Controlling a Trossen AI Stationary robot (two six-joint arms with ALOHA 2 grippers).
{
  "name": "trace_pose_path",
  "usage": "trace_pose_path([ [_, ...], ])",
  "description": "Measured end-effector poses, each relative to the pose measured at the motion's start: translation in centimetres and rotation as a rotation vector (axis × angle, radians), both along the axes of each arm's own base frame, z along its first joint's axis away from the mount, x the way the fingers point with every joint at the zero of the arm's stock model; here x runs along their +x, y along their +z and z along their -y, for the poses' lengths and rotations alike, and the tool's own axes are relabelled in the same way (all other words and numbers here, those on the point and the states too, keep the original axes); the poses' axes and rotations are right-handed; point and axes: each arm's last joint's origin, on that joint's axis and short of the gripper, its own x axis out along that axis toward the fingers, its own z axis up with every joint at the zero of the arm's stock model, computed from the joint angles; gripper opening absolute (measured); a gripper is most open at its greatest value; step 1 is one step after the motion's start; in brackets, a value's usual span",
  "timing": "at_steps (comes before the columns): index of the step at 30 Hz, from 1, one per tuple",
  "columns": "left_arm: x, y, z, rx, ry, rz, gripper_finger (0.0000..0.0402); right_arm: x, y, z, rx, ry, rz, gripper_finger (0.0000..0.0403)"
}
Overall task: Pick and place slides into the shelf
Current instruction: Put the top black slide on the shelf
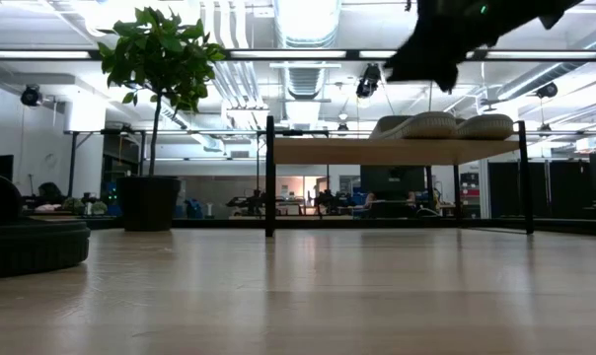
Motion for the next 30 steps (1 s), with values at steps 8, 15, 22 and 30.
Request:
trace_pose_path([
  [8,-0.1,0.1,0.0,0.009,0.001,0.009,0.0215,0.0,2.1,-3.2,0.037,0.375,0.187,0.0133],
  [15,0.1,-0.1,0.0,0.006,0.004,-0.003,0.0215,-1.4,3.4,-4.5,-0.037,0.438,0.256,0.0121],
  [22,0.1,-0.1,0.0,0.008,-0.013,-0.002,0.0215,-1.7,2.5,-5.8,-0.034,0.495,0.244,0.0114],
  [30,0.1,-0.2,0.4,0.039,-0.120,0.000,0.0215,-2.0,0.1,-7.1,-0.092,0.394,0.250,0.0112],
])
